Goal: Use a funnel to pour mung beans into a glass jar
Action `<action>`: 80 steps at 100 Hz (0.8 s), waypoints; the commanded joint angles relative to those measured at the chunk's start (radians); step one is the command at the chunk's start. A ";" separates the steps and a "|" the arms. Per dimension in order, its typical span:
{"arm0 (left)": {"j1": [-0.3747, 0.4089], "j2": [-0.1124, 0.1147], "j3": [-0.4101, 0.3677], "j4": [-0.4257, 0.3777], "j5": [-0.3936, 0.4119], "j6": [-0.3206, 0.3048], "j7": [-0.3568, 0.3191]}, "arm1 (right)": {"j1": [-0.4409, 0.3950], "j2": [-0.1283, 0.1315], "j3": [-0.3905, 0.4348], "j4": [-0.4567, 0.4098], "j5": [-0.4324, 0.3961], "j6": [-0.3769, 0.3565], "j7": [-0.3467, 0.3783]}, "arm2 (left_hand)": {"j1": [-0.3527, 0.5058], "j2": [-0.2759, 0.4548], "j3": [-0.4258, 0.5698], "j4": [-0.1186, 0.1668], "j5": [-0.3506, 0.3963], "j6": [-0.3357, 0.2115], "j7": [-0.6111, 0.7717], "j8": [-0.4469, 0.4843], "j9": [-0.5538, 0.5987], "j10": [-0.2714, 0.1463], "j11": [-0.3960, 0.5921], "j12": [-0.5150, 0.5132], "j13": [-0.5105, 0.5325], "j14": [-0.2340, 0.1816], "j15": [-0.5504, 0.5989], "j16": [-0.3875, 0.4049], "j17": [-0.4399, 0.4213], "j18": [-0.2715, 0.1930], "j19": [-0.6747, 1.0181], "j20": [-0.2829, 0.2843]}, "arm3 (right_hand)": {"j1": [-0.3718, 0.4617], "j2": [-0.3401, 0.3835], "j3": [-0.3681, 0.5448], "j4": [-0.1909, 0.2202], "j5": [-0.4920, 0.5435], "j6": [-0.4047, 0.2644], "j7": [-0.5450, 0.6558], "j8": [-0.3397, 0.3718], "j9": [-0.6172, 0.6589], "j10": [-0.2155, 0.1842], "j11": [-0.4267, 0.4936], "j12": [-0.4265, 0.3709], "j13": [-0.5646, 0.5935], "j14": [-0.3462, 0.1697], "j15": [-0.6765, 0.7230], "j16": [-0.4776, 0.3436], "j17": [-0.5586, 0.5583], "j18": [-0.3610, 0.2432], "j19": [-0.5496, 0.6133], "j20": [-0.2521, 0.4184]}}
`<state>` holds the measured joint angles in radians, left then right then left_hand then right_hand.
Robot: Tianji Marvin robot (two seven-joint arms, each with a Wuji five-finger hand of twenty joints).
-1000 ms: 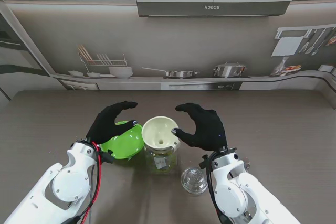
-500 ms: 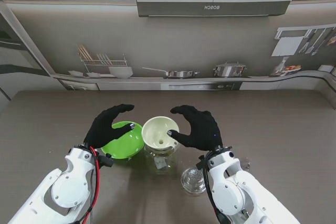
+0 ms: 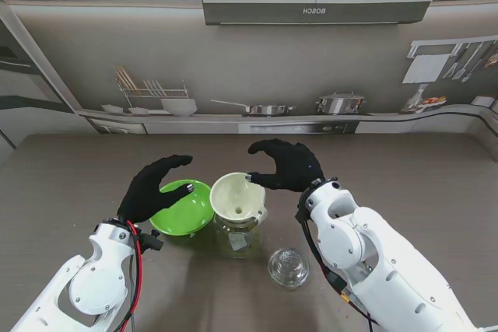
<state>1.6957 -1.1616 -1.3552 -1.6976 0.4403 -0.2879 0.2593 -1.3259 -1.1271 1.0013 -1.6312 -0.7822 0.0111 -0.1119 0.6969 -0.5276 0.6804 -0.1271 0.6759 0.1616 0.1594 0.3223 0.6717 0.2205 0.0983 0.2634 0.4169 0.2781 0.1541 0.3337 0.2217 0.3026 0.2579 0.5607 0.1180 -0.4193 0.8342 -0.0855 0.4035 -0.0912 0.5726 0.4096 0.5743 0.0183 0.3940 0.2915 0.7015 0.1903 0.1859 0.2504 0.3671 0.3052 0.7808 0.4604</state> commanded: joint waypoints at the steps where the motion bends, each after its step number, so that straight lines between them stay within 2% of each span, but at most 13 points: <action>1: 0.010 -0.003 -0.007 -0.013 -0.002 -0.004 -0.016 | 0.036 0.007 -0.012 0.003 0.006 0.011 0.043 | 0.014 0.034 -0.019 0.042 -0.012 -0.032 -0.012 -0.008 0.000 -0.017 -0.004 -0.005 0.009 -0.021 0.001 -0.012 -0.017 -0.032 -0.031 -0.007 | -0.041 0.030 -0.016 0.033 -0.007 0.003 0.016 0.001 0.008 0.008 0.008 0.017 0.027 -0.007 0.010 0.017 0.010 -0.007 0.036 0.026; 42: 0.018 0.002 -0.017 -0.018 -0.006 -0.011 -0.041 | 0.207 0.033 -0.118 0.039 0.054 0.071 0.294 | 0.018 0.040 -0.025 0.043 -0.009 -0.031 -0.011 -0.007 0.004 -0.015 -0.004 -0.005 0.014 -0.019 -0.001 -0.012 -0.018 -0.031 -0.031 -0.008 | -0.039 0.021 -0.071 0.038 -0.012 0.031 0.040 0.048 0.042 0.005 0.065 0.106 0.098 -0.009 0.074 0.085 0.066 -0.022 0.107 0.093; 80: 0.028 -0.003 -0.022 -0.022 -0.009 -0.010 -0.024 | 0.302 0.041 -0.215 0.104 0.084 0.074 0.386 | 0.022 0.049 -0.026 0.045 -0.007 -0.029 -0.011 -0.007 0.014 -0.004 -0.003 -0.004 0.018 -0.016 -0.001 -0.012 -0.018 -0.028 -0.032 -0.010 | -0.047 0.023 -0.082 0.042 -0.013 0.059 0.060 0.062 0.064 0.012 0.090 0.140 0.149 -0.005 0.109 0.113 0.103 -0.032 0.139 0.113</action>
<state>1.7171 -1.1597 -1.3749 -1.7099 0.4335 -0.2981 0.2482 -1.0393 -1.0835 0.8059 -1.5454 -0.7004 0.0869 0.2464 0.6974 -0.5135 0.6760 -0.1156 0.6759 0.1615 0.1594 0.3209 0.6725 0.2205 0.0983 0.2632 0.4170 0.2781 0.1541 0.3335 0.2207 0.3026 0.2579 0.5595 0.1056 -0.4184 0.7758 -0.0842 0.4038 -0.0497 0.6170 0.4465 0.6358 0.0184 0.4691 0.4173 0.8193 0.1890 0.2718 0.3452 0.4620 0.2992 0.8821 0.5491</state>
